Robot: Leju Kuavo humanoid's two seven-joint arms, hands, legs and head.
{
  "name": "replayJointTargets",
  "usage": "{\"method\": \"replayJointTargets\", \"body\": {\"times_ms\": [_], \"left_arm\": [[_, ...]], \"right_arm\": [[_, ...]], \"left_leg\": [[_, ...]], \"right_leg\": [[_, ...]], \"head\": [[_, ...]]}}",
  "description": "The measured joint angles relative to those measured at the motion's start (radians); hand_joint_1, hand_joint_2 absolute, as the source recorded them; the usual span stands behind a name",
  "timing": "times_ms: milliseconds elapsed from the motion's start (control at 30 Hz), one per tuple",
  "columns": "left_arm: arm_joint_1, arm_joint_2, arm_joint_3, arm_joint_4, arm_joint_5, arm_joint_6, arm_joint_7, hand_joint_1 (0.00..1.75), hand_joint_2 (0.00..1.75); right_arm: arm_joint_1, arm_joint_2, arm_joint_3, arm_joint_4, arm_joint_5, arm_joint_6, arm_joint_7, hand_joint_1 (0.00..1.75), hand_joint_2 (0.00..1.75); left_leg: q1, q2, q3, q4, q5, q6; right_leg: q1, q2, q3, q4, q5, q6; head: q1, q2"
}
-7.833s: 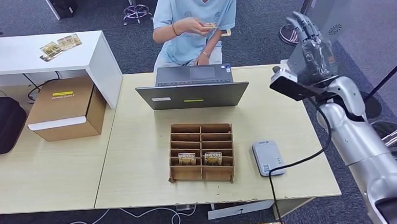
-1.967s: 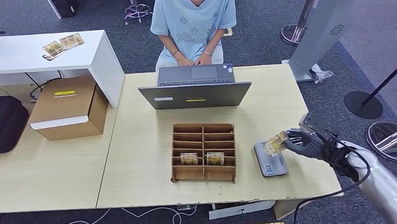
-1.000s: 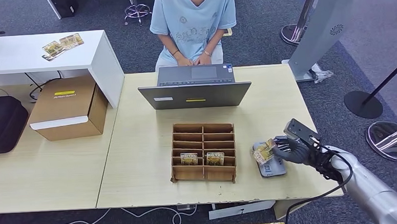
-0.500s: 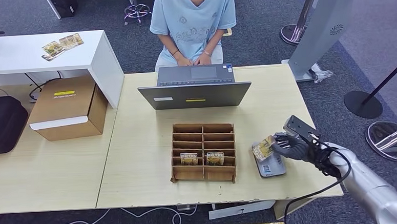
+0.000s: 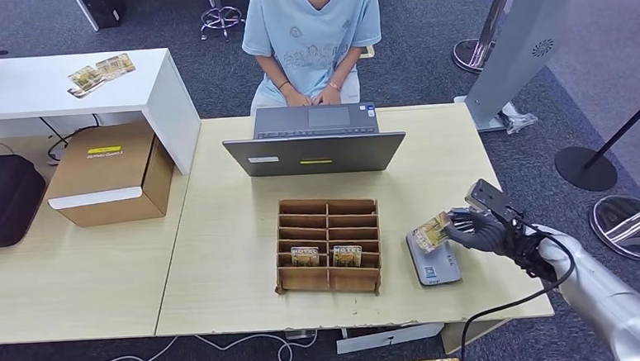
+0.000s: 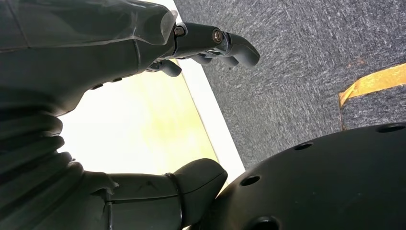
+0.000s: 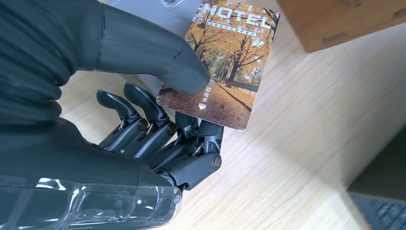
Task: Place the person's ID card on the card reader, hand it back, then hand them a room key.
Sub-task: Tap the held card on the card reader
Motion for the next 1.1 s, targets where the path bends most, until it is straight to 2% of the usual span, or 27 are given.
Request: {"method": "replayJointTargets", "body": {"times_ms": [200, 633, 833, 1100], "left_arm": [[-0.002, 0.000, -0.008, 0.000, -0.009, -0.002, 0.003, 0.00, 1.75], [-0.003, -0.001, -0.030, 0.000, -0.026, -0.004, 0.000, 0.00, 1.75], [-0.003, -0.002, -0.031, 0.000, -0.020, -0.004, 0.000, 0.00, 1.75], [-0.004, -0.003, -0.031, 0.000, -0.018, -0.004, 0.002, 0.00, 1.75]], "right_arm": [[0.068, -0.045, -0.011, -0.038, -0.008, -0.018, 0.006, 1.75, 1.75], [0.112, -0.056, -0.026, -0.058, 0.010, -0.038, -0.001, 1.75, 1.75], [0.112, -0.046, -0.031, -0.059, 0.048, -0.048, -0.001, 1.75, 1.75], [0.073, -0.004, -0.032, -0.022, 0.072, -0.026, 0.011, 1.75, 1.75]], "left_leg": [[0.000, 0.003, 0.000, 0.000, -0.001, 0.000], [0.000, 0.005, 0.001, 0.000, 0.000, 0.000], [0.000, 0.005, 0.001, 0.000, 0.000, 0.000], [0.000, 0.005, 0.001, 0.000, 0.000, 0.000]], "right_leg": [[0.000, 0.002, 0.000, 0.000, 0.000, 0.000], [0.000, 0.003, 0.000, 0.000, 0.000, 0.000], [0.000, 0.004, 0.000, 0.000, 0.001, 0.000], [0.000, 0.004, 0.000, 0.000, 0.001, 0.000]], "head": [[0.000, 0.000], [0.000, 0.000], [0.000, 0.000], [0.000, 0.000]]}}
